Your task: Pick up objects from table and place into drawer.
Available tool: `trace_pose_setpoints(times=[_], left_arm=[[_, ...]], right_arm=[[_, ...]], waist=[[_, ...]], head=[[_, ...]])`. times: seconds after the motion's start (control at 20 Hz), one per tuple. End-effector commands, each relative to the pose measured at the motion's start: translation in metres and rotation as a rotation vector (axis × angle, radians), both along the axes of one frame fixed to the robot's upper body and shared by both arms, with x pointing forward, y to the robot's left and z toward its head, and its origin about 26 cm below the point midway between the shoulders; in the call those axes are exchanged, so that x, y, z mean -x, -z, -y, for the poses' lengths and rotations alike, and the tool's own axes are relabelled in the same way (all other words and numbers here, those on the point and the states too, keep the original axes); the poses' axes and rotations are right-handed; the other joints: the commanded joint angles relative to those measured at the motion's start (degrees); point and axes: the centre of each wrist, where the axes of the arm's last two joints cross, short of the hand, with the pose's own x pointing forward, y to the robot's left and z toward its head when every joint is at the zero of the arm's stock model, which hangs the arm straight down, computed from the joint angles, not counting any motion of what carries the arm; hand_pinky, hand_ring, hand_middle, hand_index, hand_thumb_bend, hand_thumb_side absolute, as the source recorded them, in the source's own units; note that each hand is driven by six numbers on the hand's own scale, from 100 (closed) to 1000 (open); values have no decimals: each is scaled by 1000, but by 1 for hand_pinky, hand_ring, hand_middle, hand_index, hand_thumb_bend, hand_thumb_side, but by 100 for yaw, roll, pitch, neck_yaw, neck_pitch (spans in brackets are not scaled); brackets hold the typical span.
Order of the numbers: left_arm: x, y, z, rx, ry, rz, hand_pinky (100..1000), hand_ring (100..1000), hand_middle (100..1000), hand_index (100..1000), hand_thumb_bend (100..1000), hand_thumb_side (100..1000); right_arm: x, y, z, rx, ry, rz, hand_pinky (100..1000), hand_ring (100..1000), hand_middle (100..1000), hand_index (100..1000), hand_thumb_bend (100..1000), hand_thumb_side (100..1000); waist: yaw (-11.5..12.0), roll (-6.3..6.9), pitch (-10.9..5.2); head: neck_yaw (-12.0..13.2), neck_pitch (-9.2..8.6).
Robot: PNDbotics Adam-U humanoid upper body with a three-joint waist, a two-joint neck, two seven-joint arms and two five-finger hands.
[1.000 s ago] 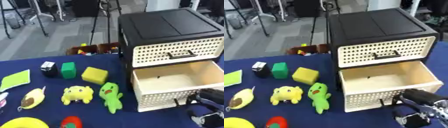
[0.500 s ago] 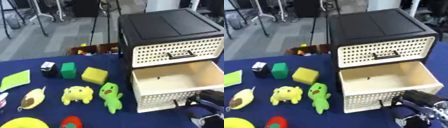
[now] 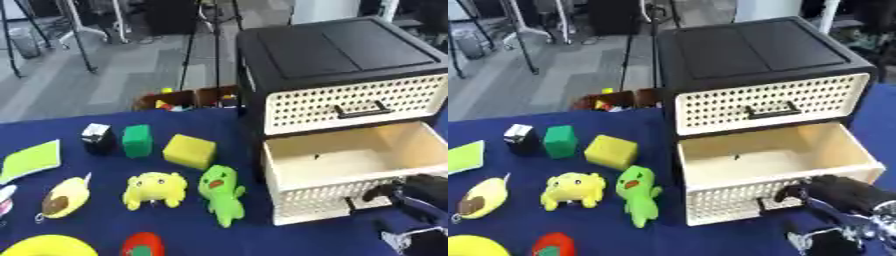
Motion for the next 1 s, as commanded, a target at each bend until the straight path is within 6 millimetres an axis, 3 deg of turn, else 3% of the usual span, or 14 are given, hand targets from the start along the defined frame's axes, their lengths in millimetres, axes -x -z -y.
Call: trace_pose_setpoints(times=[0.05,0.4,0.55,0.8,1.0], left_arm=[[5,-10,-2,-23,-11,32,639,741,792,941,100,947],[5,-10,-3,-23,-17,33,640,742,795,941,100,947],[5,-9,-4,-23,-20,32,641,744,800,944,100,948],[5,-9,-3,-22,-21,27,642,746,799,943,100,950],[5,-8,-4,-22,-21,26,642,745,797,941,100,950]], right_arm=[[4,-16,3,52,-4,96,100,224,183,914,100,486],[5,-33,8,87,-21,252,100,215,176,910,100,530],[6,-51,11,59,-69,395,100,204,165,902,100,647],[8,-68,14,12,-105,556,100,202,165,895,100,649],[8,-71,15,6,-113,579,100,202,164,882,100,650]], waist=[[-2,-23,-121],[-9,-28,-122],[-26,-26,-129],[-39,-27,-129],[-50,-30,-125]], head=[[32,-14],[120,22],[294,56],[363,55],[308,52]])
